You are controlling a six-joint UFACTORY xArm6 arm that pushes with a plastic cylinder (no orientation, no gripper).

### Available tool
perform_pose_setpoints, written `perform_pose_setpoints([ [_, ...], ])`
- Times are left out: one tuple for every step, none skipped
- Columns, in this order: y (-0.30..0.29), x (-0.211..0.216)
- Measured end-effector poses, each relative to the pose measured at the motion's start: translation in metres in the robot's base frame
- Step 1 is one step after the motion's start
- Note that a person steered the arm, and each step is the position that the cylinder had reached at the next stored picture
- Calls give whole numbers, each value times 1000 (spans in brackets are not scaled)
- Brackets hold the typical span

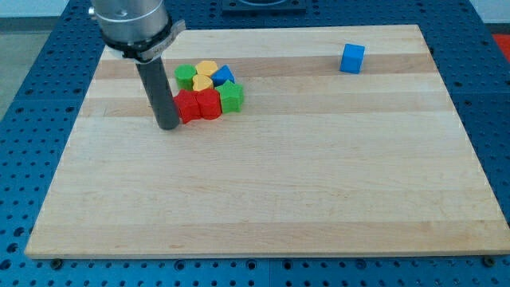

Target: Push the blue cube parallel top left to the yellow hexagon

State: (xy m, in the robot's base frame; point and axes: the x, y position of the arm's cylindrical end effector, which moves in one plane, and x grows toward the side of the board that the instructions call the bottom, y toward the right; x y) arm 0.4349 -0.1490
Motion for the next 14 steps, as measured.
perform_pose_setpoints([
  [26,58],
  [71,99],
  [153,78],
  [240,20],
  [293,-27],
  [295,-27],
  [296,-74],
  [297,-96],
  [339,-90],
  [357,-92],
  [350,-154],
  [344,-155],
  [325,-155],
  [289,-155],
])
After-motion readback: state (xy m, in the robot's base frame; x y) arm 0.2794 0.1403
